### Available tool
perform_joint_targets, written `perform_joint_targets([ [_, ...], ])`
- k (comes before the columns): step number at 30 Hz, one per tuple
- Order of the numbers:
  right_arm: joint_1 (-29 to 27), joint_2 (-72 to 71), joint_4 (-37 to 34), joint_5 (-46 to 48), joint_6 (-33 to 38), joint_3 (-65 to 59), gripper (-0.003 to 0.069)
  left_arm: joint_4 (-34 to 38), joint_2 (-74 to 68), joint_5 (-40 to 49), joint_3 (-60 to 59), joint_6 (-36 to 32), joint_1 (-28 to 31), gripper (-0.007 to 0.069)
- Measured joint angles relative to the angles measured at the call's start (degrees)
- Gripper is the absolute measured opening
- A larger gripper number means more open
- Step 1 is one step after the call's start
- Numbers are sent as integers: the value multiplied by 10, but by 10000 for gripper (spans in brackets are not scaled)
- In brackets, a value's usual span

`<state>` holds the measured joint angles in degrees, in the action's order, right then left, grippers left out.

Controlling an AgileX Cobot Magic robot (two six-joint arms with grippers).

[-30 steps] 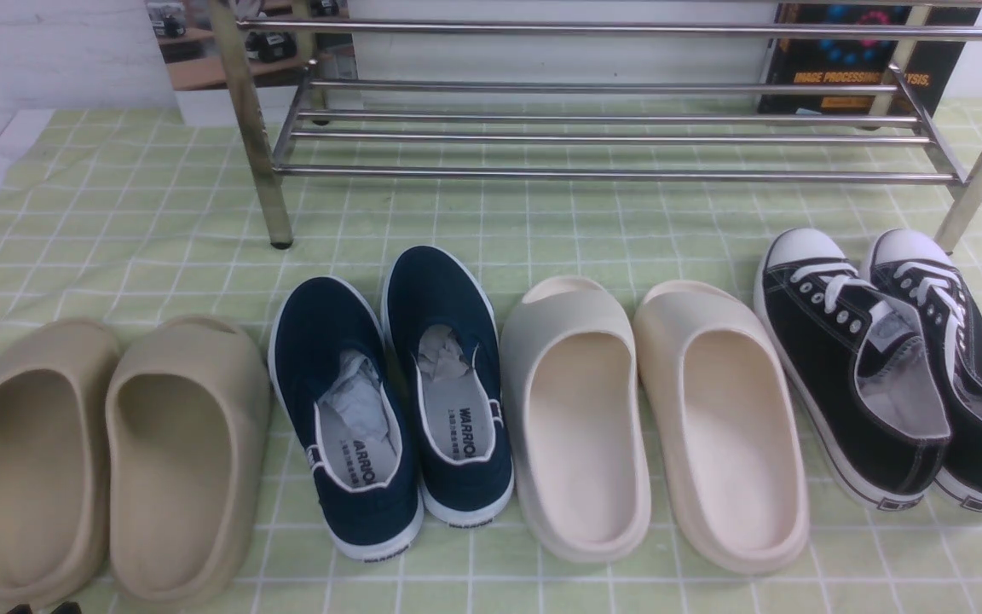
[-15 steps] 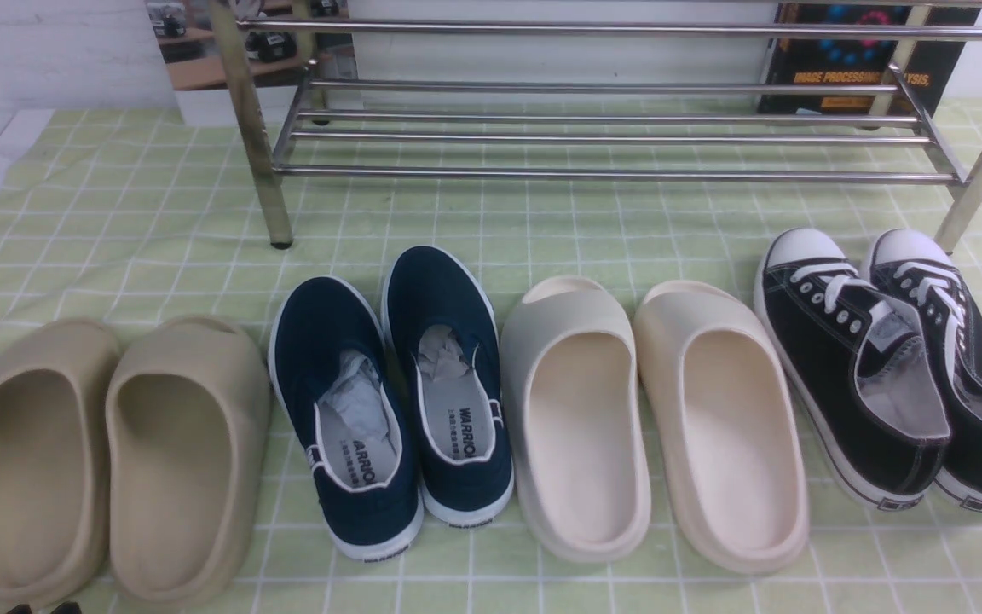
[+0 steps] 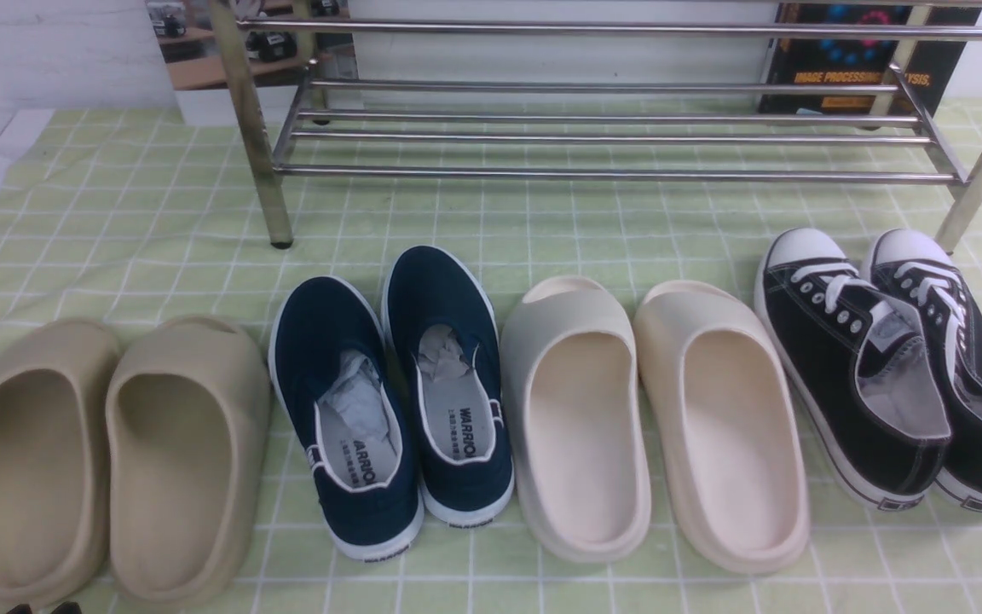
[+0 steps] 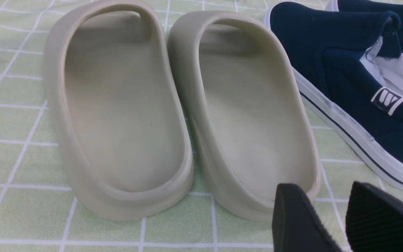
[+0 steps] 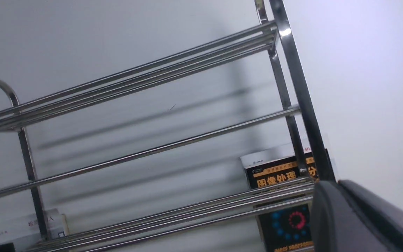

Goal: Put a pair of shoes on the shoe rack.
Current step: Use the right arm to grab the shoe closest to it

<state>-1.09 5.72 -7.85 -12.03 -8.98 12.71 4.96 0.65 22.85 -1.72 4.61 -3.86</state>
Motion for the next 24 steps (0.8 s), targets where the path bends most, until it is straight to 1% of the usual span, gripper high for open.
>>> perform_joint_targets([
  [1,0,12,0,19,9,23,3,0,0,0,0,0,0,238],
  [2,0,58,1,65,51,76,1,0,0,0,0,0,0,238],
  [4,0,149,2,142,106,150,5,0,0,0,0,0,0,238],
  [5,0,157,3,149,110,156,5,0,0,0,0,0,0,238],
  [6,0,214,3,198,132,194,6,0,0,0,0,0,0,238],
  [8,0,296,-2,282,144,245,8,0,0,0,0,0,0,238],
  [12,0,457,-41,455,159,318,9,0,0,0,0,0,0,238],
  [15,11,551,-71,540,183,356,18,0,0,0,0,0,0,238],
  [17,29,600,-82,574,197,379,35,0,0,0,0,0,0,238],
  [18,32,609,-83,577,200,381,38,0,0,0,0,0,0,238],
  [20,61,665,-80,600,203,412,104,0,0,0,0,0,0,238],
  [21,65,669,-78,601,203,415,119,0,0,0,0,0,0,238],
  [22,76,700,-63,609,195,436,189,0,0,0,0,0,0,238],
  [23,80,712,-53,610,188,443,230,0,0,0,0,0,0,238],
  [24,82,715,-51,610,185,447,251,0,0,0,0,0,0,238],
])
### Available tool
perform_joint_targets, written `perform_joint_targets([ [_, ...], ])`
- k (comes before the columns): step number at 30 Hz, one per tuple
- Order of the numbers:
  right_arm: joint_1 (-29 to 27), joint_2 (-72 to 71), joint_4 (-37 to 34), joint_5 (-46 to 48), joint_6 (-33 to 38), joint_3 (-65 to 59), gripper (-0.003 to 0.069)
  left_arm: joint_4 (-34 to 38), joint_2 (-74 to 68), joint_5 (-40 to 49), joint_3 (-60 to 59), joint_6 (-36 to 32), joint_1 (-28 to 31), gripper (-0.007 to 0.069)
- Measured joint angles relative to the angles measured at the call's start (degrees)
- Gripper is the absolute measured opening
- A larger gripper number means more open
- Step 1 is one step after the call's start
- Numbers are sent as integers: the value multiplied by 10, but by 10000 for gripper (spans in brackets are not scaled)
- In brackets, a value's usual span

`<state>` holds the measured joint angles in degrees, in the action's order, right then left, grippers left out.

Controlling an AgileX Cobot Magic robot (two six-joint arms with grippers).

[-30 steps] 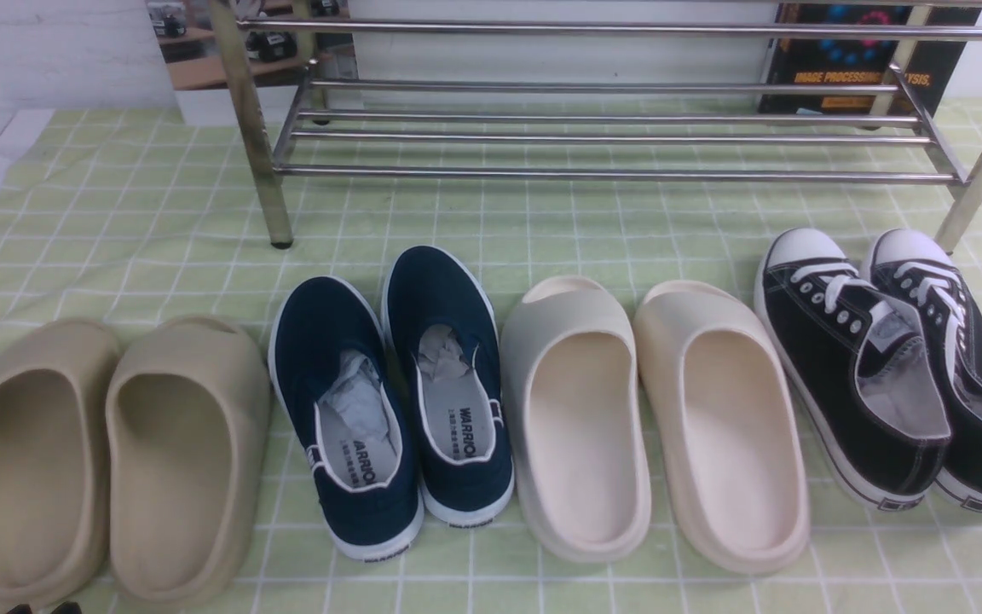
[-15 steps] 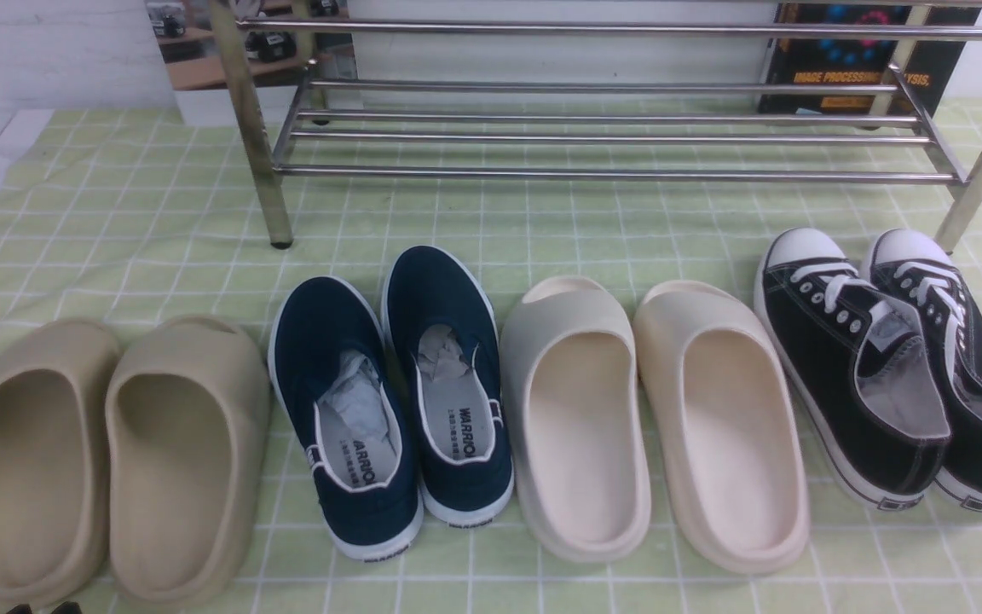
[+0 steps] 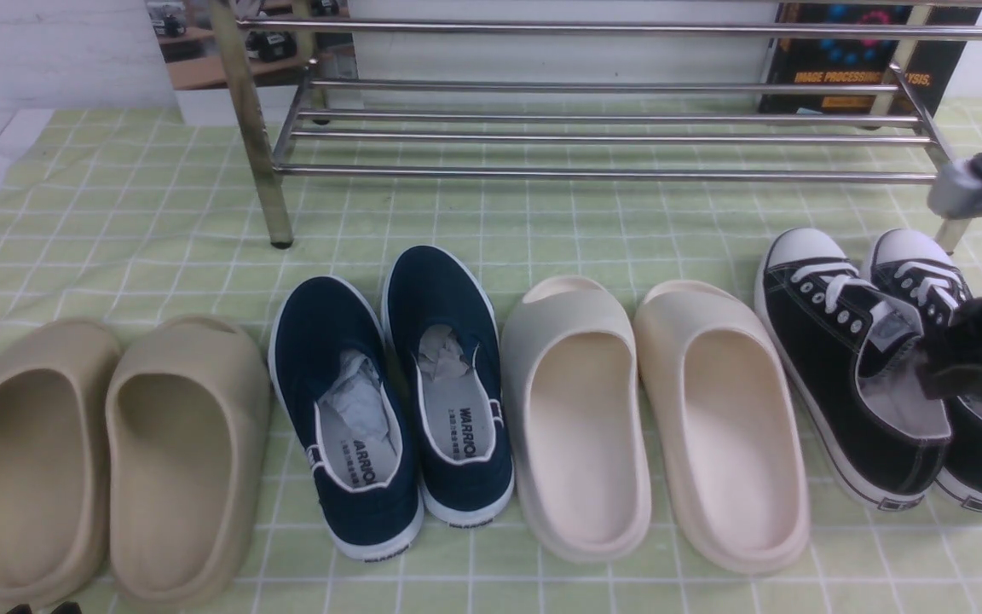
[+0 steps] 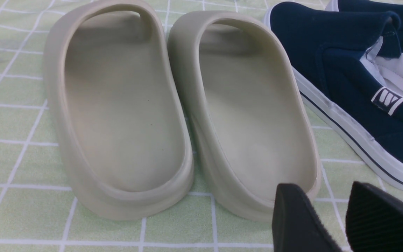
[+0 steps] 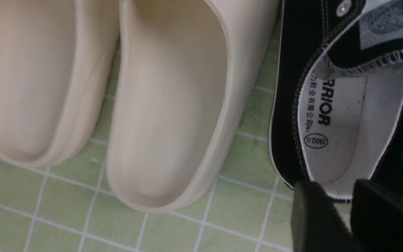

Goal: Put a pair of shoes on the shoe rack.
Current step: Use the right arm to grab the shoe closest to it, then use the right arm to put a shoe into the shoe rack

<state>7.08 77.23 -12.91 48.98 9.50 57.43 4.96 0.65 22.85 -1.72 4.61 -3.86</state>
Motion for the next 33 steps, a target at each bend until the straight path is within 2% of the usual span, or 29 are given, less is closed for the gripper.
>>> perform_joint_targets([
  [2,5,37,33,-4,-12,17,395,0,0,0,0,0,0,238],
  [3,5,47,41,-8,-14,21,444,0,0,0,0,0,0,238],
  [4,5,52,43,-9,-14,21,454,0,0,0,0,0,0,238],
  [6,6,88,43,-28,-16,23,536,0,0,0,0,0,0,238],
  [9,12,117,34,-54,-17,23,558,0,0,0,0,0,0,238],
  [12,22,162,29,-104,-17,24,525,0,0,0,0,0,0,238],
  [16,24,226,29,-168,-18,25,309,0,0,0,0,0,0,238],
  [17,24,226,29,-168,-17,25,295,0,0,0,0,0,0,238],
  [18,24,233,22,-168,-18,27,176,0,0,0,0,0,0,238],
  [19,27,233,21,-167,-19,28,101,0,0,0,0,0,0,238],
  [22,27,228,17,-157,-29,33,11,0,0,0,0,0,0,238],
  [24,27,224,19,-144,-36,38,10,0,0,0,0,0,0,238],
  [28,27,199,26,-48,-47,99,16,0,0,0,0,0,0,238],
  [33,29,213,30,18,-36,216,16,0,0,0,0,0,0,238],
])
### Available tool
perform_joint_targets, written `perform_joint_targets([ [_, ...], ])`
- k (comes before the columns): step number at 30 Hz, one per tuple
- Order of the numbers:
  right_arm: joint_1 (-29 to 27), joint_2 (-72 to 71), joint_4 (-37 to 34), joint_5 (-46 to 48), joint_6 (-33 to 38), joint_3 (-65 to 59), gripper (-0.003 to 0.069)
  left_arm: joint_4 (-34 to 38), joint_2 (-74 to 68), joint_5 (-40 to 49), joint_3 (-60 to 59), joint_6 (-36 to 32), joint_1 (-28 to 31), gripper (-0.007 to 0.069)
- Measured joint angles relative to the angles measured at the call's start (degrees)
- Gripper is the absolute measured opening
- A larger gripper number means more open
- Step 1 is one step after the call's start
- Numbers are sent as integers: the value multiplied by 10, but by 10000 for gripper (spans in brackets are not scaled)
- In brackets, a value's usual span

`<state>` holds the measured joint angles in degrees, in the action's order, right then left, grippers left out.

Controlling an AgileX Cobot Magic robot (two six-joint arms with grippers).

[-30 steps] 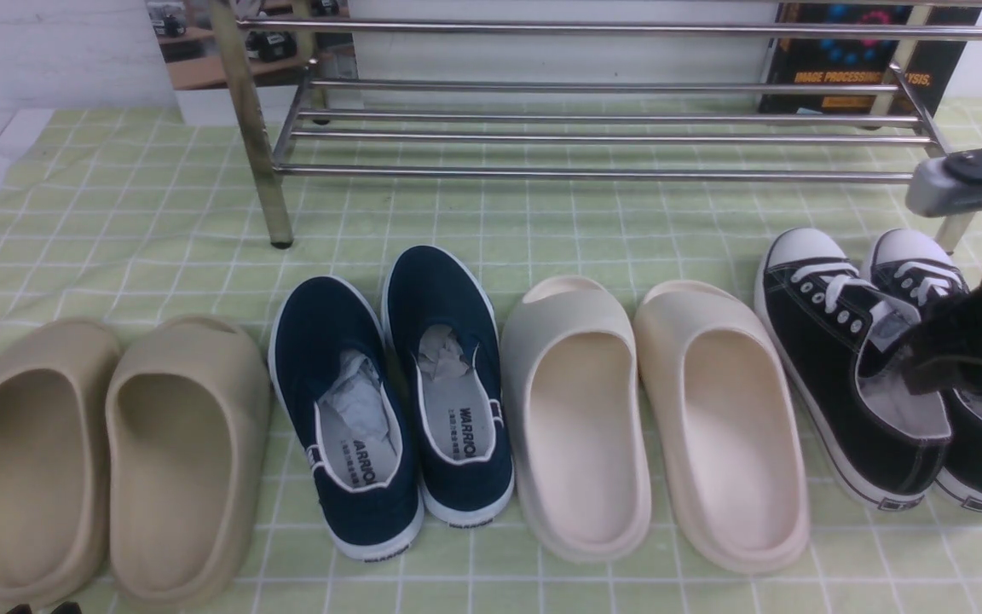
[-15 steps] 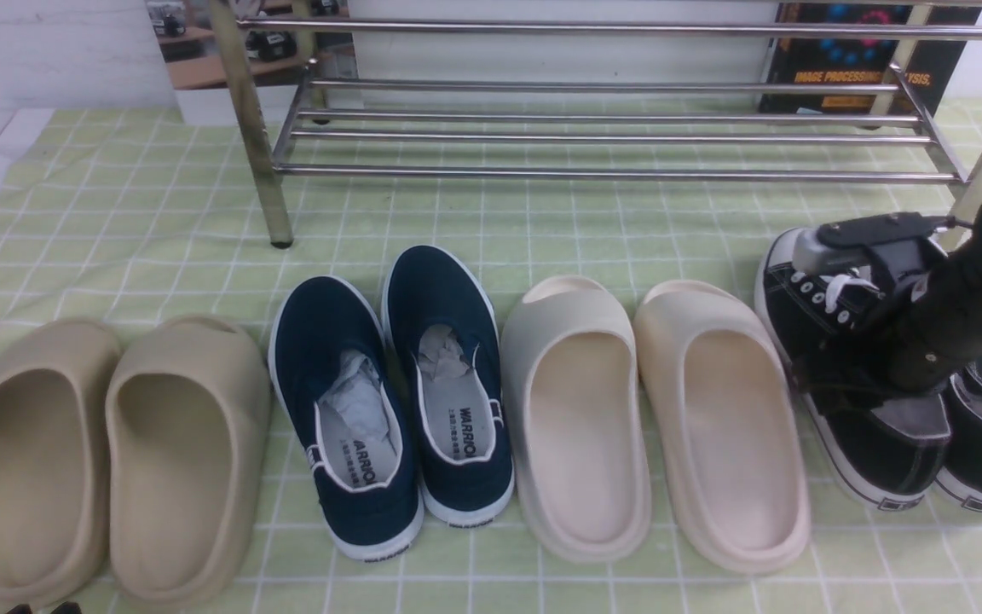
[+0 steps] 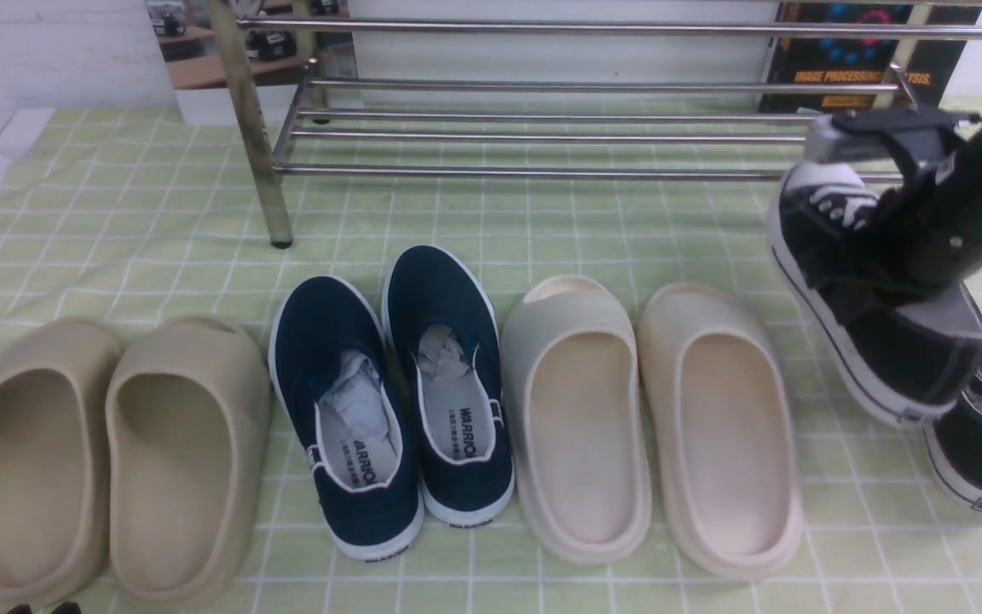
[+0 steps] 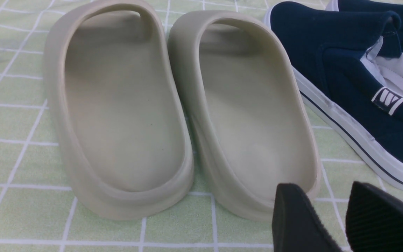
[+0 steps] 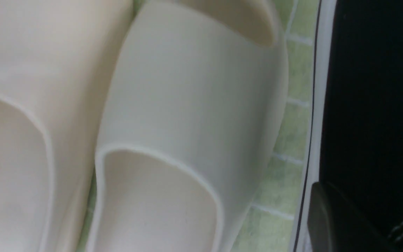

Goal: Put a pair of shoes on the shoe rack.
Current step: Use the right arm to put a shoe into the shoe rack

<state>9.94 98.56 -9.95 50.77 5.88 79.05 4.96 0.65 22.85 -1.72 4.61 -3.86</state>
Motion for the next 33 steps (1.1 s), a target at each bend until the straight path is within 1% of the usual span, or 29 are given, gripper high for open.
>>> perform_joint_targets([
  [4,3,70,8,21,4,107,17,0,0,0,0,0,0,238],
  [5,3,70,8,21,4,113,17,0,0,0,0,0,0,238],
  [7,3,137,19,34,4,193,17,0,0,0,0,0,0,238],
  [8,3,142,20,35,4,200,17,0,0,0,0,0,0,238],
  [10,3,205,28,53,4,298,17,0,0,0,0,0,0,238],
  [11,3,209,28,54,4,298,17,0,0,0,0,0,0,238],
  [12,3,241,30,64,4,350,17,0,0,0,0,0,0,238],
  [17,3,330,32,84,3,510,17,0,0,0,0,0,0,238],
  [18,3,356,35,86,3,561,19,0,0,0,0,0,0,238],
  [21,3,394,42,84,-6,616,27,0,0,0,0,0,0,238],
  [22,3,410,44,81,-19,635,43,0,0,0,0,0,0,238],
  [23,3,417,44,72,-29,642,74,0,0,0,0,0,0,238],
  [24,4,418,44,72,-29,643,80,0,0,0,0,0,0,238],
  [25,4,420,47,54,-32,646,146,0,0,0,0,0,0,238],
  [26,4,420,47,58,-32,648,188,0,0,0,0,0,0,238],
  [28,4,419,47,61,-34,648,294,0,0,0,0,0,0,238],
  [29,4,419,47,62,-35,648,318,0,0,0,0,0,0,238],
  [30,4,408,45,63,-37,639,438,0,0,0,0,0,0,238],
  [31,4,397,43,62,-37,628,491,0,0,0,0,0,0,238],
  [33,4,358,41,71,-38,588,569,0,0,0,0,0,0,238],
])
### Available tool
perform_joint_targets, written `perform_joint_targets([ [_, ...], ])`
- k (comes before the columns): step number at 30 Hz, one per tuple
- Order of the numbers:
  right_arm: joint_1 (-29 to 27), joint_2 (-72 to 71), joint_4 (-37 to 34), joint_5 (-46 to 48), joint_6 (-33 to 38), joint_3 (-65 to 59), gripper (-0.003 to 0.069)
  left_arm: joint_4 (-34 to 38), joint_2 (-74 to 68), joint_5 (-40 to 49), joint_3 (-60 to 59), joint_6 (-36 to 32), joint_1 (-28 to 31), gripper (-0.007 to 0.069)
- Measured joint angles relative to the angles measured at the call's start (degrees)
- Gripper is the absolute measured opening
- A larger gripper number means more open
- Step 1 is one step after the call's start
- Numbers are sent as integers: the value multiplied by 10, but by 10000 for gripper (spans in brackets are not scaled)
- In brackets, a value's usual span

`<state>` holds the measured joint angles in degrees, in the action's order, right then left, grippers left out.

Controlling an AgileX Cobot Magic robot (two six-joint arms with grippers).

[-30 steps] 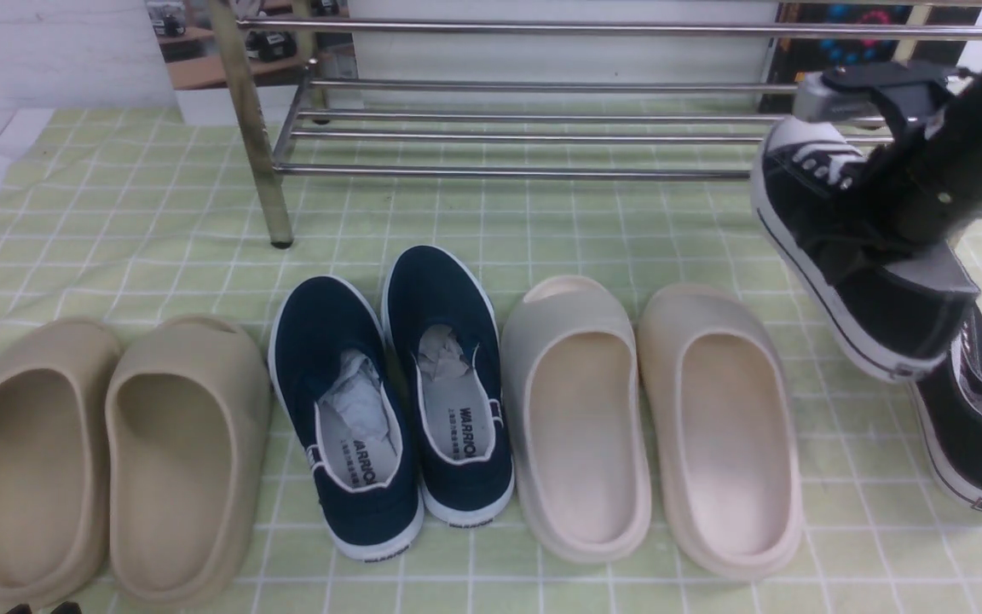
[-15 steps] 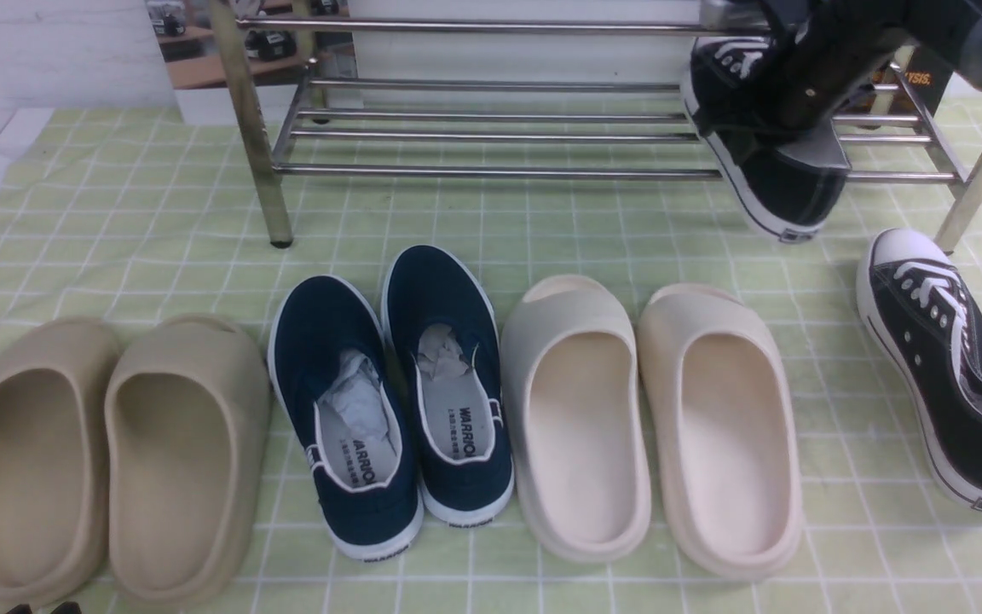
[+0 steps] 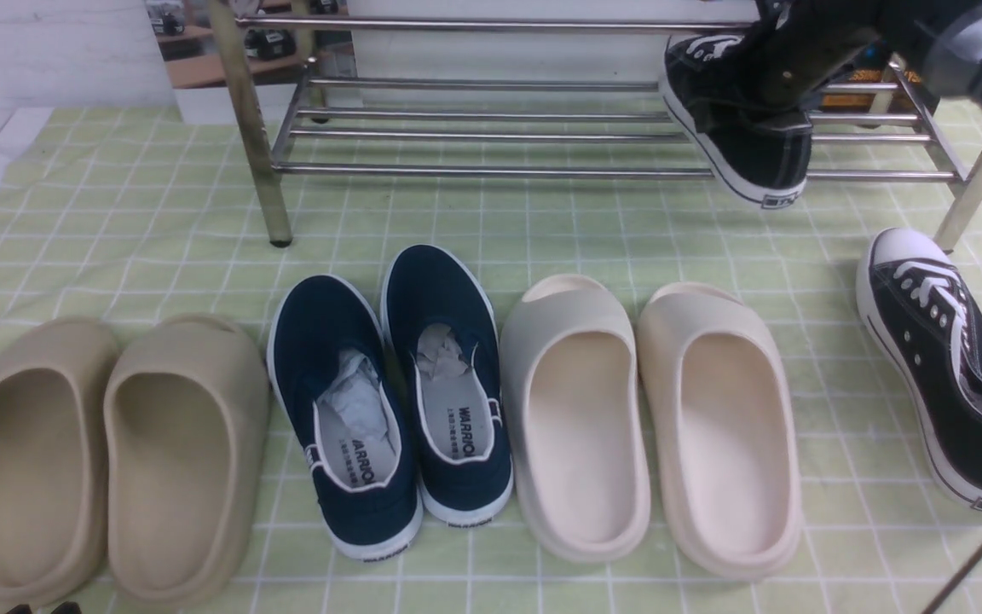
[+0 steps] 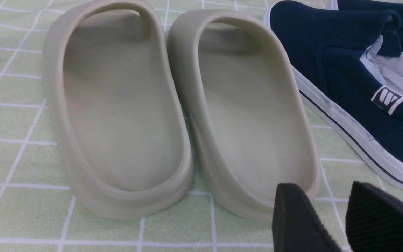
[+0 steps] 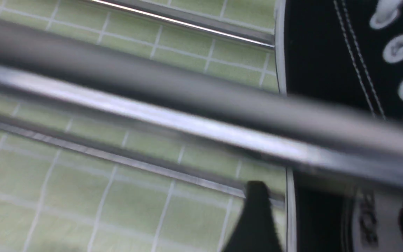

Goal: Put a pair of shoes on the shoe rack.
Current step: Use the right arm to put a shoe into the shoe rack, then use the right arm to grab the shoe closest to it

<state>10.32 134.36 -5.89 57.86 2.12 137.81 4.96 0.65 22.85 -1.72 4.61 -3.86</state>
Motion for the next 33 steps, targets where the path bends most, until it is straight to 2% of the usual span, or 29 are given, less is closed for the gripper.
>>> perform_joint_targets([
  [1,0,-5,0,0,0,0,576,0,0,0,0,0,0,238],
  [2,0,-59,4,19,0,-45,617,0,0,0,0,0,0,238],
  [3,0,-59,4,22,0,-50,620,0,0,0,0,0,0,238],
  [5,0,-149,37,59,-4,-115,635,0,0,0,0,0,0,238],
  [8,-6,-206,63,101,-17,-169,622,0,0,0,0,0,0,238],
  [13,-45,-277,89,125,-53,-357,571,0,0,0,0,0,0,238],
  [14,-60,-289,92,119,-71,-431,566,0,0,0,0,0,0,238],
  [15,-62,-291,93,114,-75,-440,565,0,0,0,0,0,0,238],
  [16,-73,-296,94,86,-88,-501,562,0,0,0,0,0,0,238],
  [22,-79,-290,97,-46,-102,-608,555,0,0,0,0,0,0,238],
  [24,-79,-269,110,-72,-111,-617,517,0,0,0,0,0,0,238],
  [26,-79,-250,124,-79,-115,-619,436,0,0,0,0,0,0,238],
  [27,-80,-250,125,-80,-115,-619,426,0,0,0,0,0,0,238],
  [28,-80,-246,124,-80,-115,-618,330,0,0,0,0,0,0,238],
  [30,-79,-247,122,-78,-116,-617,211,0,0,0,0,0,0,238],
  [32,-79,-252,121,-74,-118,-615,138,0,0,0,0,0,0,238],
  [33,-79,-260,121,-59,-118,-612,128,0,0,0,0,0,0,238],
])
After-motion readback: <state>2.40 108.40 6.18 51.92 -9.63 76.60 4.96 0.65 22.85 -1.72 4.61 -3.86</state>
